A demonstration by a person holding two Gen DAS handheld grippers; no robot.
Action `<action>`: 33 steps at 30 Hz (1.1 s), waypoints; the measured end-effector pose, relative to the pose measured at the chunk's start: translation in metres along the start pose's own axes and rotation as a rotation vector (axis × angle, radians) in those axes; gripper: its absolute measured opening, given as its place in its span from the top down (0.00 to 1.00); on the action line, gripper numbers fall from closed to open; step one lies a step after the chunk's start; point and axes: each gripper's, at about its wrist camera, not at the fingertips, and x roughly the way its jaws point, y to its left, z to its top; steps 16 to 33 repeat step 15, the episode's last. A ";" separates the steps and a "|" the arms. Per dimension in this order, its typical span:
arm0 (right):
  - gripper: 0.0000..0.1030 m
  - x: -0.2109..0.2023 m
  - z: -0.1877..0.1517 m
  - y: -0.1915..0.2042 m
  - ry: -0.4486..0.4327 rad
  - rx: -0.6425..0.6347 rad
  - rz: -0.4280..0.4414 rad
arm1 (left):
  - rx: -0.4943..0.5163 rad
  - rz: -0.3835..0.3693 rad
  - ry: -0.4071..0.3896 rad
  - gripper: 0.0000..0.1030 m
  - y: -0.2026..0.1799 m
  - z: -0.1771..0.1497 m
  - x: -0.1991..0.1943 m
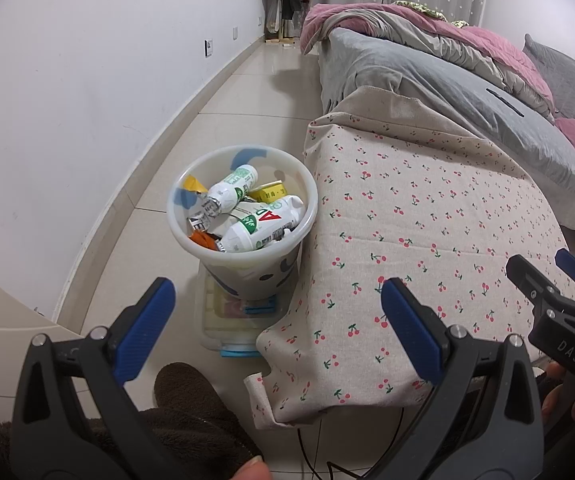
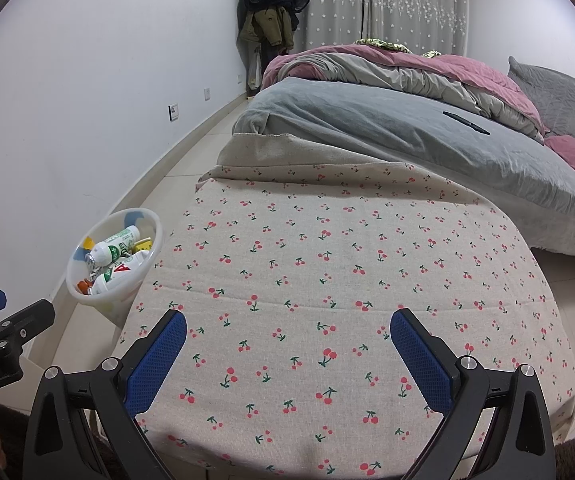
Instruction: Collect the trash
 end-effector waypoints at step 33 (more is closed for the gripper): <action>0.00 0.002 -0.001 -0.002 0.027 0.009 0.037 | -0.003 -0.064 0.029 0.01 -0.001 0.002 0.000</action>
